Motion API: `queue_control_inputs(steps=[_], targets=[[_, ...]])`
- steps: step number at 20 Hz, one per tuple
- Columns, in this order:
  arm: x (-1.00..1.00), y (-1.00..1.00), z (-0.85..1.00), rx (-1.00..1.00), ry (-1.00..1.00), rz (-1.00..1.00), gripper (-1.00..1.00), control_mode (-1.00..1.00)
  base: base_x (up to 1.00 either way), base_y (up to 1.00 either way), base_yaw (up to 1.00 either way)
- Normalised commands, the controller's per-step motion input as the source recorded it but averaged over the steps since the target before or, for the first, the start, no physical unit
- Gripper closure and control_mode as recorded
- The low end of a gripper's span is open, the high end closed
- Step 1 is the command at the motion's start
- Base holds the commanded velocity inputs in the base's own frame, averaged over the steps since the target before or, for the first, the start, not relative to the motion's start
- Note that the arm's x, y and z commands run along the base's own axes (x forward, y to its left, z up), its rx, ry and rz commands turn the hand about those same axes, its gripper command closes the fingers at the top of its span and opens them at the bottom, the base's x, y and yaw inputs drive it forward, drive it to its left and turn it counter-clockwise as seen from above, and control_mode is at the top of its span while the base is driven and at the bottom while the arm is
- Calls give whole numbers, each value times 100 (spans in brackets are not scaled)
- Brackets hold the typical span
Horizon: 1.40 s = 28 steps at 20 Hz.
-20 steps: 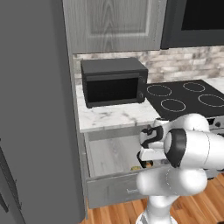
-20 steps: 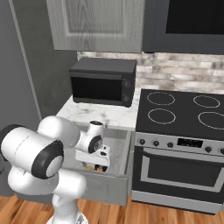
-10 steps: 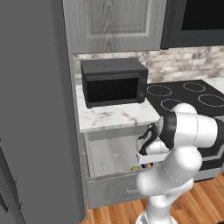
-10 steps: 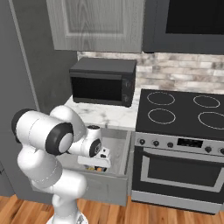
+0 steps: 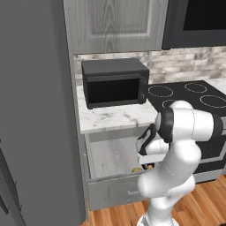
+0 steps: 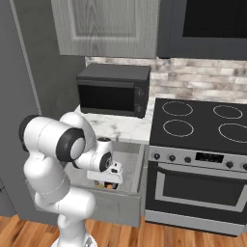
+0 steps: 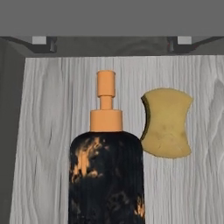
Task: Restock the sink supplies by placing the sponge and soap dispenser on the counter and next to the sink. Make sure the soap dispenser is upright.
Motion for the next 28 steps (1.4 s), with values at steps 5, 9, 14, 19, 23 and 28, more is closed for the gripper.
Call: queue_control_inputs(steps=[5,9,14,19,23,28], targets=[[20,0,-23,0,0,-4,-100,-100,0,0,0],[3,0,-27,0,0,-3,-100,-100,0,0,0],[0,-4,-19,0,0,-3,-100,-100,0,0,0],[4,-7,-2,0,0,-4,-100,-100,0,0,0],[13,-1,-7,0,0,-4,-100,-100,0,0,0],[15,0,-13,0,0,-3,-100,-100,0,0,0]])
